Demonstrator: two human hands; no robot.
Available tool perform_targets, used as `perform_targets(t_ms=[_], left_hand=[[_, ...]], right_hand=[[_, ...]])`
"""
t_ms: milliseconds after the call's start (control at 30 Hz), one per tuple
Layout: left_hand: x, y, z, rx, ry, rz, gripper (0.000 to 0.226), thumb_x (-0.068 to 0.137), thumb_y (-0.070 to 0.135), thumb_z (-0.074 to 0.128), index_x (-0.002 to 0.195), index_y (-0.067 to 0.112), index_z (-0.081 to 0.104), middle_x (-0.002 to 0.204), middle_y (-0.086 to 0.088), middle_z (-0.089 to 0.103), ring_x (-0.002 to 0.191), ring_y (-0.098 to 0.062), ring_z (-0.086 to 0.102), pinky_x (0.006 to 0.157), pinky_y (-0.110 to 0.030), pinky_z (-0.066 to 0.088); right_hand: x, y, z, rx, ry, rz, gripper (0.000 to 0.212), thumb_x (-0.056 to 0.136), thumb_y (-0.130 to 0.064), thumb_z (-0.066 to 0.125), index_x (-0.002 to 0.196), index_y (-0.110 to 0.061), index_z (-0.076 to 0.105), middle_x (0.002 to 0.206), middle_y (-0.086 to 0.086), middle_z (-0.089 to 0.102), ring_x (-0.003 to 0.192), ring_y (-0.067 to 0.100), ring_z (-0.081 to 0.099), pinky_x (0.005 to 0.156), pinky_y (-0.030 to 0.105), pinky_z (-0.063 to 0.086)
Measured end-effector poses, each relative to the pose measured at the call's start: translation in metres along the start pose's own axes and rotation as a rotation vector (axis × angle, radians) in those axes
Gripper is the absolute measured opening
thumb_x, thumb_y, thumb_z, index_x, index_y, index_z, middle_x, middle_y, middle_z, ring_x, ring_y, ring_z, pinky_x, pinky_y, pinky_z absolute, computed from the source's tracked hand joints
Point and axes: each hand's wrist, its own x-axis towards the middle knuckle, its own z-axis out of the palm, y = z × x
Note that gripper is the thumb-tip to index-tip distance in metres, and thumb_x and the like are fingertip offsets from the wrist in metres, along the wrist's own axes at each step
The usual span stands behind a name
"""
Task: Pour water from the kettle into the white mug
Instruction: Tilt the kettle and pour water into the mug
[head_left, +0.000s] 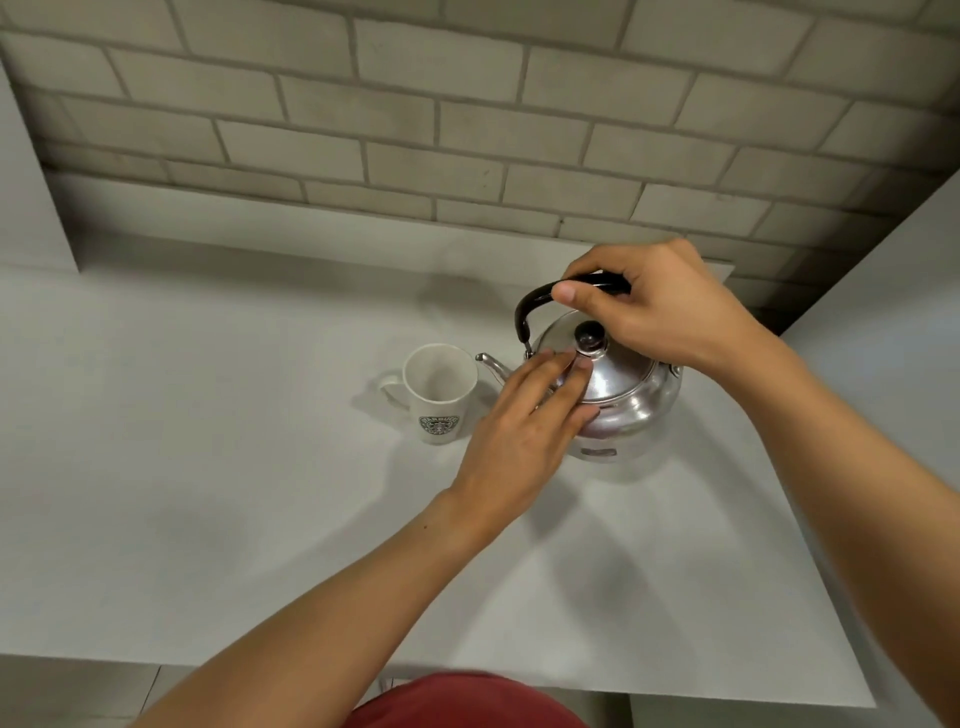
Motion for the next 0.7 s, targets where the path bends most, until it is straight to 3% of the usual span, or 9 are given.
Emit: perform_targets(t_ms=[133, 433, 700], left_hand=[[-0.001, -0.006, 0.000, -0.049, 0.027, -0.038, 0.041, 0.097, 0.010, 0.071, 0.135, -0.005, 0.064, 0.135, -0.023, 0.064, 0.129, -0.041, 0.060, 0.107, -0.050, 0.050], [-0.002, -0.015, 0.002, -0.150, 0.108, -0.116, 0.041, 0.098, 0.013, 0.070, 0.136, 0.000, 0.064, 0.135, -0.019, 0.063, 0.127, -0.032, 0.060, 0.110, -0.042, 0.048], [0.000, -0.014, 0.007, -0.168, 0.158, -0.152, 0.041, 0.097, 0.018, 0.072, 0.135, 0.004, 0.066, 0.134, -0.015, 0.064, 0.121, -0.029, 0.061, 0.110, -0.022, 0.041]], right_hand=[[0.014, -0.010, 0.003, -0.071, -0.076, -0.061, 0.037, 0.097, -0.055, 0.061, 0.110, -0.025, 0.078, 0.082, 0.000, 0.078, 0.073, 0.020, 0.069, 0.073, 0.041, 0.056], [0.037, -0.029, 0.006, -0.163, -0.206, -0.130, 0.041, 0.098, -0.055, 0.054, 0.115, -0.027, 0.079, 0.082, 0.001, 0.079, 0.072, 0.020, 0.066, 0.072, 0.041, 0.055], [0.046, -0.042, 0.002, -0.231, -0.238, -0.206, 0.038, 0.099, -0.051, 0.059, 0.110, -0.022, 0.081, 0.081, 0.000, 0.079, 0.067, 0.020, 0.062, 0.069, 0.042, 0.054]])
